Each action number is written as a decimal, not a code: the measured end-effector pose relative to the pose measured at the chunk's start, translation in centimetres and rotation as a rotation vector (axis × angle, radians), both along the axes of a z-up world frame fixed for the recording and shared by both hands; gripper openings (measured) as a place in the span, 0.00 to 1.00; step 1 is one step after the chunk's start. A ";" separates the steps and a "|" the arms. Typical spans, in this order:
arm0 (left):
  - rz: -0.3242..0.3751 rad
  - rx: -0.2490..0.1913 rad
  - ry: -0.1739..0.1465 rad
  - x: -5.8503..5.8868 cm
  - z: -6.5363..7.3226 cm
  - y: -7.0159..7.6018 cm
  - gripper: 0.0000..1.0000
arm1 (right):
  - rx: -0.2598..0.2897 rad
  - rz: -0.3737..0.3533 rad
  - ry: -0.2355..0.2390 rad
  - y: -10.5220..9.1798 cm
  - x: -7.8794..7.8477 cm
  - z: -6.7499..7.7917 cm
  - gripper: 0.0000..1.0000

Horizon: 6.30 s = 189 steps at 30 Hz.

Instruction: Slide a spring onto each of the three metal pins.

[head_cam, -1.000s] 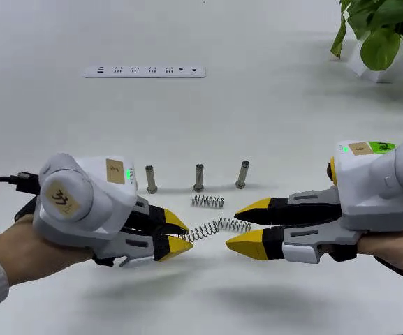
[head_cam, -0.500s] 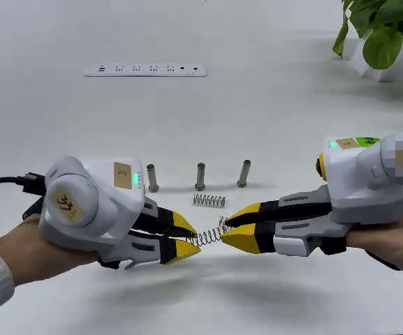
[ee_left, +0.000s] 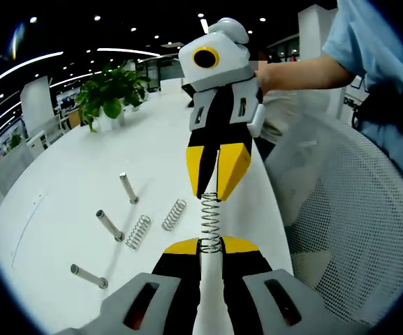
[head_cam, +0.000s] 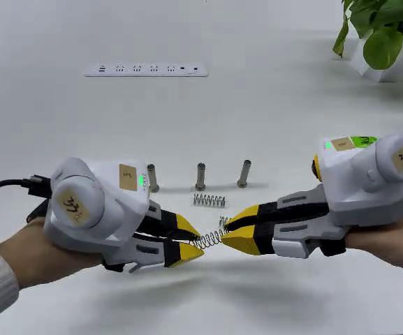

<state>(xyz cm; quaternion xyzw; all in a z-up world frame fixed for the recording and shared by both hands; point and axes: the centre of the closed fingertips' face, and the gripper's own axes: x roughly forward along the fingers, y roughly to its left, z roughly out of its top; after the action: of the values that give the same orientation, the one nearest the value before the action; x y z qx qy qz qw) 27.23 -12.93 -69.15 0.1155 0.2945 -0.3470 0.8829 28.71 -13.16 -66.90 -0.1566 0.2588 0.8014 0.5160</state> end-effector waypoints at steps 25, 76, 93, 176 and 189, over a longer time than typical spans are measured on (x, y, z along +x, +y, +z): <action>-0.005 0.000 0.037 0.1 -1.0 -0.5 0.09 | -0.048 0.132 -0.206 -0.2 -1.2 0.6 0.16; 0.024 -0.026 -0.046 0.5 0.7 -1.0 0.10 | -0.191 0.360 -0.213 0.7 -2.3 -0.9 0.12; 0.374 -0.094 -0.063 -0.8 0.2 5.3 0.44 | -0.199 0.431 -0.269 2.2 -2.3 -0.3 0.12; 0.648 -0.128 -0.084 -1.9 -1.5 9.6 1.00 | -0.380 0.854 -0.772 15.5 1.7 -0.5 0.12; 0.656 -0.130 -0.073 -2.1 -1.7 9.8 1.00 | -0.391 0.860 -0.769 15.6 2.0 -1.0 0.13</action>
<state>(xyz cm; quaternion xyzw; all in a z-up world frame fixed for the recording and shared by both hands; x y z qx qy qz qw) 25.11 -3.10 -70.85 -0.0297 0.2615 -0.0582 0.9630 30.68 2.48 -67.90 -0.6172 0.1098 0.7615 0.1644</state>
